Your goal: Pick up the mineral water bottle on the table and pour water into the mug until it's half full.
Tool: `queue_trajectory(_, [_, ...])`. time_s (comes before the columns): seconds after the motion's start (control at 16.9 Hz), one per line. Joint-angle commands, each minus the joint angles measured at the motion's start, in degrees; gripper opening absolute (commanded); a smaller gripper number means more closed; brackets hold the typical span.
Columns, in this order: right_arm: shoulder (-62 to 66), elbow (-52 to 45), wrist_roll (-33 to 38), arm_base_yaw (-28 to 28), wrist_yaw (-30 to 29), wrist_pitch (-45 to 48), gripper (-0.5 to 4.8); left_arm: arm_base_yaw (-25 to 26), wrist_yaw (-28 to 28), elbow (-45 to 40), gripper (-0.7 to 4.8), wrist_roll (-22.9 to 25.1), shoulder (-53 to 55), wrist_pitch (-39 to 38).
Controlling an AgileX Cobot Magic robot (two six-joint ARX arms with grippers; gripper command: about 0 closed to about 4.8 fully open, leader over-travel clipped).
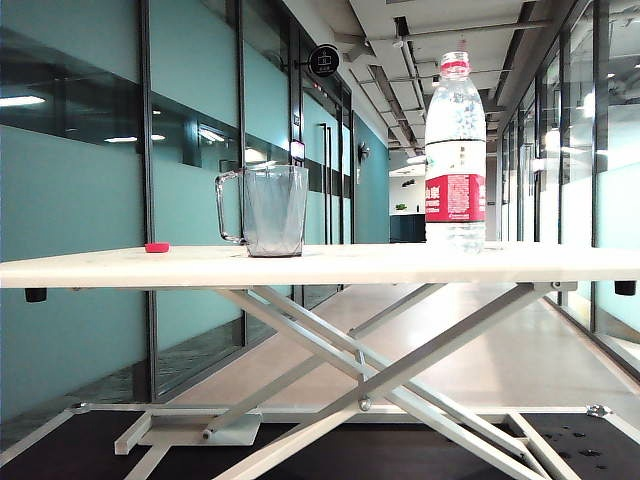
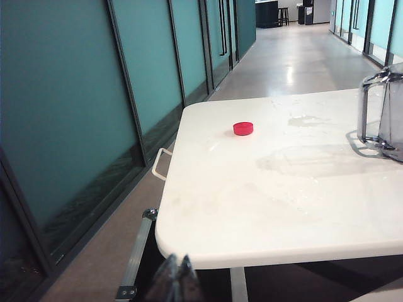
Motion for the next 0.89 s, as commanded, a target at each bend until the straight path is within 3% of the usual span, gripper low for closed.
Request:
queue_trajectory(0.06, [-0.11,-0.13,0.28,-0.02,-0.37,0.87,-0.04,0.0,10.43,0.11,-0.05,-10.78,0.07,0.59])
queue_trajectory(0.18, [-0.11,-0.11,9.14,0.0,-10.73,0.96,-0.05,0.0,29.62,0.11,-0.05,-10.64,0.07,0.74])
queue_trajectory(0.3, [-0.11,-0.13,10.43,0.33,-18.86,0.96,-0.05,0.0,39.06,0.11,-0.05,-9.66,0.07,0.7])
queue_trajectory(0.35, [-0.09,-0.13,10.4,0.63,-21.16,0.92,-0.05,0.0,41.05,0.11,-0.05,-9.68,0.07,0.72])
queue_trajectory(0.47, [-0.04,-0.11,10.43,2.91,-21.7,1.36,0.08,0.0,41.11,0.11,-0.05,-9.66,0.07,0.72])
queue_trajectory(0.53, [0.0,-0.09,10.43,4.07,-20.96,1.88,0.53,0.0,40.72,0.11,-0.05,-9.64,0.07,0.72])
queue_trajectory(0.65, [0.13,1.11,10.54,7.82,-18.75,2.54,1.91,0.0,38.14,0.11,-0.05,-9.84,0.07,0.5])
queue_trajectory(0.71, [0.15,1.7,10.47,9.53,-16.04,2.45,2.04,0.0,37.13,0.11,-0.05,-9.9,0.07,0.5])
queue_trajectory(0.77, [0.24,2.36,10.34,11.52,-12.61,2.49,2.63,0.0,36.0,0.11,-0.05,-9.81,0.07,0.46])
queue_trajectory(0.89, [2.86,3.63,10.21,15.56,-5.57,2.75,4.2,0.0,34.53,0.11,-0.05,-9.7,0.07,0.0])
